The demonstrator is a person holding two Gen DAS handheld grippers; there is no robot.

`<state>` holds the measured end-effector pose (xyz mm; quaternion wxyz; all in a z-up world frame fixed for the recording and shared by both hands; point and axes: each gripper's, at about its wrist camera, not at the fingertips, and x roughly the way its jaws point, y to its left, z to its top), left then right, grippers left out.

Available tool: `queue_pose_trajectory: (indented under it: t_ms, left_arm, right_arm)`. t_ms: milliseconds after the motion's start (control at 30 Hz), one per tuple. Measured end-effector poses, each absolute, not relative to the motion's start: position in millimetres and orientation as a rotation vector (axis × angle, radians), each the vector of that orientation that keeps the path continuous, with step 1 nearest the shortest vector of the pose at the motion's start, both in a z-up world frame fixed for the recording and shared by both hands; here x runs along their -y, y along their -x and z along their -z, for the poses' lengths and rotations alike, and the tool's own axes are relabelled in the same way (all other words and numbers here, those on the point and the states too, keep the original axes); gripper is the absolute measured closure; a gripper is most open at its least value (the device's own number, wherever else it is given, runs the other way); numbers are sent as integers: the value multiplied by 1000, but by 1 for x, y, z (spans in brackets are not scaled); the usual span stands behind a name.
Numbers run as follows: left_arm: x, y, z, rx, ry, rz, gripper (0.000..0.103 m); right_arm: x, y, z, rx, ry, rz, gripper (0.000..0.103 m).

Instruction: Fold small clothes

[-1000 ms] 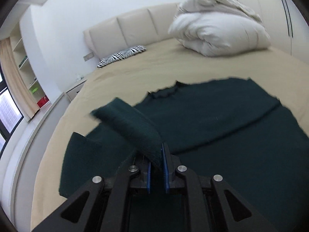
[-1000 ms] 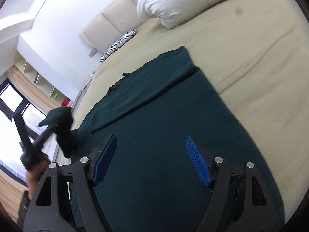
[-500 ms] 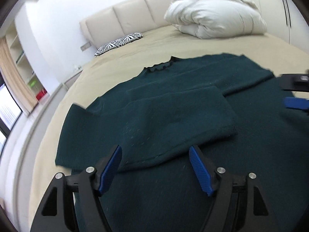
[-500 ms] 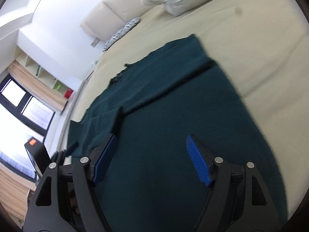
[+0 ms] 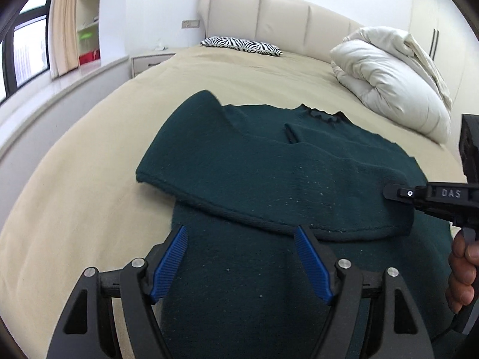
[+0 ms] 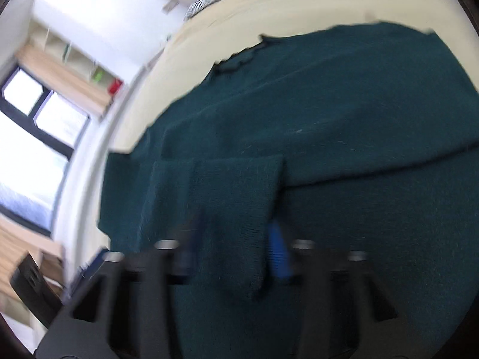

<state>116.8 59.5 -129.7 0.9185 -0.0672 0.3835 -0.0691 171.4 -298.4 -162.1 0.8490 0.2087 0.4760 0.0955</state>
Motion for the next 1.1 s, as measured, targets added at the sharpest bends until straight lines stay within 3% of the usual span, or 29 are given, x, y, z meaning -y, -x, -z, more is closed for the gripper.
queue_pose_trajectory:
  t_ms: [233, 367, 667, 767, 900, 967, 1000, 1100]
  left_arm:
    - [-82, -114, 118, -748, 240, 131, 27]
    - [-97, -124, 108, -711, 278, 94, 27]
    - [-106, -184, 96, -712, 198, 21, 27]
    - [-102, -219, 100, -765, 176, 22, 27]
    - [-98, -263, 110, -862, 172, 29, 27]
    - [-93, -278, 114, -887, 139, 17, 27]
    - [-91, -289, 120, -915, 131, 19, 27]
    - [-93, -306, 138, -976, 161, 18, 49]
  right_arm:
    - [271, -164, 83, -831, -158, -250, 96]
    - [301, -187, 66, -800, -108, -229, 96]
    - [376, -238, 142, -918, -189, -142, 96]
    - [380, -244, 163, -960, -218, -146, 91]
    - [392, -242, 167, -936, -290, -183, 74]
    - [392, -238, 166, -923, -313, -190, 73]
    - [393, -241, 168, -922, -326, -193, 73]
    - [396, -248, 172, -940, -344, -189, 73]
